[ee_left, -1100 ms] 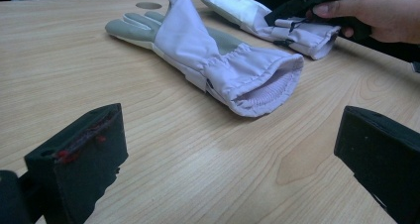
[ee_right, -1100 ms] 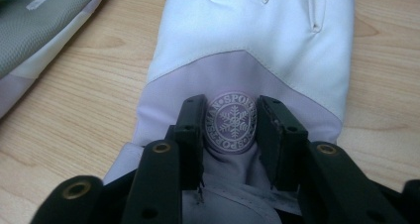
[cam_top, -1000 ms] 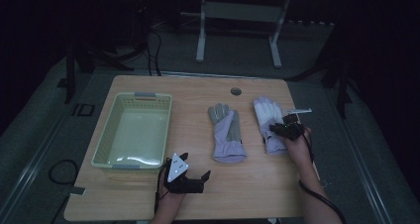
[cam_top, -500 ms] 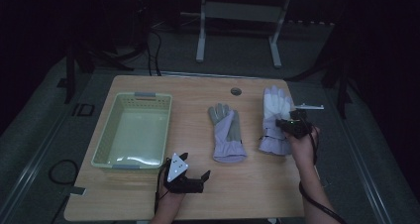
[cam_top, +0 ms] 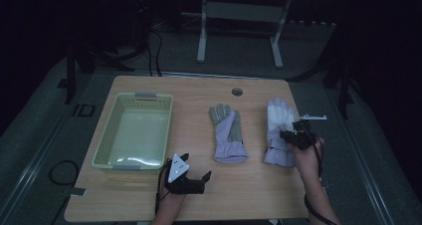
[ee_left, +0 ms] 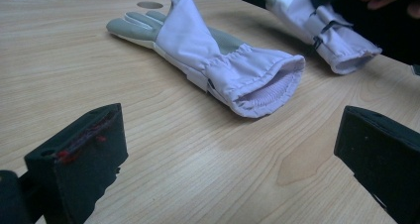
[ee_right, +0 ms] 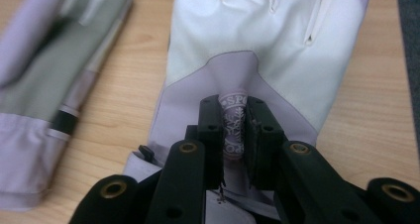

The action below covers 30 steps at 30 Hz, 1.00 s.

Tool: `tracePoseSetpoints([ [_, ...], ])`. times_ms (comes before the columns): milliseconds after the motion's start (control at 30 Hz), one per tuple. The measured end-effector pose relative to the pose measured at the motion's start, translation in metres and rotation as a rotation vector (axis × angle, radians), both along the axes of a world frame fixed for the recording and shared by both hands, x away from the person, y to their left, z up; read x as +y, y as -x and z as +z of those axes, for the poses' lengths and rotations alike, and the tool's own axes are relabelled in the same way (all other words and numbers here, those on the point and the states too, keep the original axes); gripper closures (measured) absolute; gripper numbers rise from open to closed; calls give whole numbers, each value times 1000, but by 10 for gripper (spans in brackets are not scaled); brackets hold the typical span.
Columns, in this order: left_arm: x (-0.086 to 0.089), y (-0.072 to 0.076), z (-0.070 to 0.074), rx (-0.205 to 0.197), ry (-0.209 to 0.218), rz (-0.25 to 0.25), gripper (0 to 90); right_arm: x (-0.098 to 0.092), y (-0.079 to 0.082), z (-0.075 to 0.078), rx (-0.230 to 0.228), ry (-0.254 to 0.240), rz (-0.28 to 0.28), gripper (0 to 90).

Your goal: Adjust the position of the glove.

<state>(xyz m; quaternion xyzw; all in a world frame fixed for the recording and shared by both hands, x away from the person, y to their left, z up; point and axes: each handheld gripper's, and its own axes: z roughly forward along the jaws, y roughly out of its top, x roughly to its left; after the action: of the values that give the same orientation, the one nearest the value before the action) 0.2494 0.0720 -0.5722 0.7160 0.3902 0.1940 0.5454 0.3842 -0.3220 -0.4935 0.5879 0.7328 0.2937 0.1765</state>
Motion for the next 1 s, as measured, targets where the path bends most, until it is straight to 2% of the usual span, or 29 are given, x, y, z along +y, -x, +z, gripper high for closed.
tracePoseSetpoints([
  [267, 0, 0, 0, -4, -2, -1, 0, 0, -12, -22, 28, 36, 6, 767],
  [400, 0, 0, 0, -2, 0, -1, 0, 4, -17, -27, 29, 69, 32, 750],
  [533, -1, 0, 0, -2, -1, -2, 0, 6, -19, -31, 27, 80, 50, 731],
  [667, 0, 0, 0, -1, 0, -1, 0, 4, -20, -29, 30, 63, 49, 682],
  [733, 0, 0, 0, -1, 0, -1, 0, 2, -19, -23, 16, 46, 49, 644],
  [800, 0, 0, 0, -2, 0, -2, 0, 0, -19, -18, 2, 44, 63, 566],
  [867, 0, 0, 0, -2, 0, -2, 0, -2, -19, -15, -11, 52, 96, 511],
  [1000, -1, 0, 0, -2, 0, -2, 0, -7, -20, -14, -6, 68, 155, 489],
])
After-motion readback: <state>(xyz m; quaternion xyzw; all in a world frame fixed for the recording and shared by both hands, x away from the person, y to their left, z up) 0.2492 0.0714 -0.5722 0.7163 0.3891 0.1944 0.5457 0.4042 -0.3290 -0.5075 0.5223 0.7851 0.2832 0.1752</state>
